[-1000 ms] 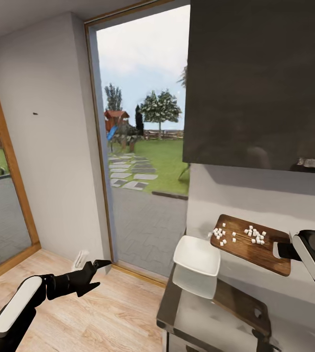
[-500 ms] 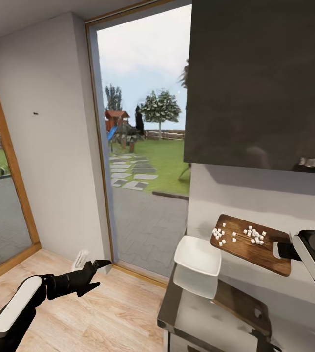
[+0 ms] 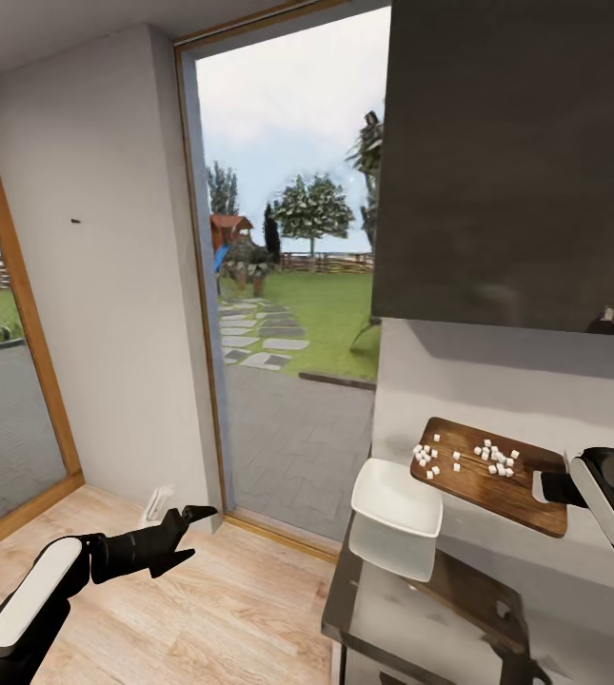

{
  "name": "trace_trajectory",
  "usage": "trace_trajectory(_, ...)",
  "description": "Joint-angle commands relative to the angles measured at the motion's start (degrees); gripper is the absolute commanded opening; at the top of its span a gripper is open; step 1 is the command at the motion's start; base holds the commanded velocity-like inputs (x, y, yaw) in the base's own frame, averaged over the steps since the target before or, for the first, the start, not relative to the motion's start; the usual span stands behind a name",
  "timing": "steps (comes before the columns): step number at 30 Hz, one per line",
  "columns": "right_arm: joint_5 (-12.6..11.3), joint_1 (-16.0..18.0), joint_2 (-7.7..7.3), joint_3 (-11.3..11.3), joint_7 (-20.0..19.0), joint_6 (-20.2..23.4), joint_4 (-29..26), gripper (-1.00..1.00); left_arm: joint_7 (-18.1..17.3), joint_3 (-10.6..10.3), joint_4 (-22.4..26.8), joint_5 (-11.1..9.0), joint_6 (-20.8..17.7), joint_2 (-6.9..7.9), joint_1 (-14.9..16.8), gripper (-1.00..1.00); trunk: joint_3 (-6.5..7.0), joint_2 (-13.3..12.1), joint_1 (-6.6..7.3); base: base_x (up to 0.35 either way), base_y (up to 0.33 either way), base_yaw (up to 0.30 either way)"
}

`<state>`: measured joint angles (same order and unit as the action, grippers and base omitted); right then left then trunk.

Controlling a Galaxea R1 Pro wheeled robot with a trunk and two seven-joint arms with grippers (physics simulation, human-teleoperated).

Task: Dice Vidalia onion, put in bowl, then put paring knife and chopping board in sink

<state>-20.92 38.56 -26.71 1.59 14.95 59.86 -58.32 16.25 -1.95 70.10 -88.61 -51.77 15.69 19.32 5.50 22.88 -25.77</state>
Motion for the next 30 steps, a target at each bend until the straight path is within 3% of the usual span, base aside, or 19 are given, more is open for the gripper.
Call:
trace_trajectory(1,-0.61,0.02,-0.01,-0.01,0.60,0.14,-0.04,-1.00,0.53,-0.07,0.04,-0.60,0.00,0.04,0.02,1.00,-0.03,0.05,-0.03,0.000,0.012,0.000)
trace_trajectory(30,-0.37,0.02,-0.01,-0.09,0.69,0.14,-0.04,-1.00,0.53,-0.08,0.04,-0.60,-0.09,0.04,0.02,1.00,-0.03,0.05,-0.03,0.018,0.001,0.000)
